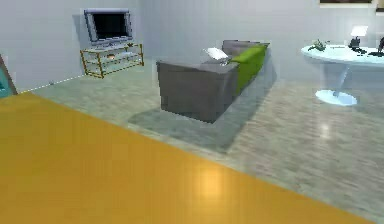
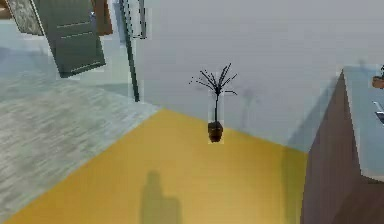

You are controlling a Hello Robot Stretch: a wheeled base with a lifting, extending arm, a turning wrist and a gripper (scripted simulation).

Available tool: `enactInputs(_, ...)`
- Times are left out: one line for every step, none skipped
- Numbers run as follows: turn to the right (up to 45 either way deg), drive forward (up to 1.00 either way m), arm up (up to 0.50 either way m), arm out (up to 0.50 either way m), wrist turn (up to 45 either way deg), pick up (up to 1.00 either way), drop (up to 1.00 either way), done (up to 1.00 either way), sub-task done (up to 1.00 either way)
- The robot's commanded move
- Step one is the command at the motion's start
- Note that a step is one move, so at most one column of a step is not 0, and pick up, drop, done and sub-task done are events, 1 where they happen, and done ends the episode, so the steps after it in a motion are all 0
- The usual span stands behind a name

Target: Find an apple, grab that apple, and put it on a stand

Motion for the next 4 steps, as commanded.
enactInputs(-45.0,0.0,0.0,0.0,0.0,0.0,0.0,0.0,0.0)
enactInputs(-45.0,0.0,0.0,0.0,0.0,0.0,0.0,0.0,0.0)
enactInputs(-45.0,0.0,0.0,0.0,0.0,0.0,0.0,0.0,0.0)
enactInputs(-39.0,0.0,0.0,0.0,0.0,0.0,0.0,0.0,0.0)
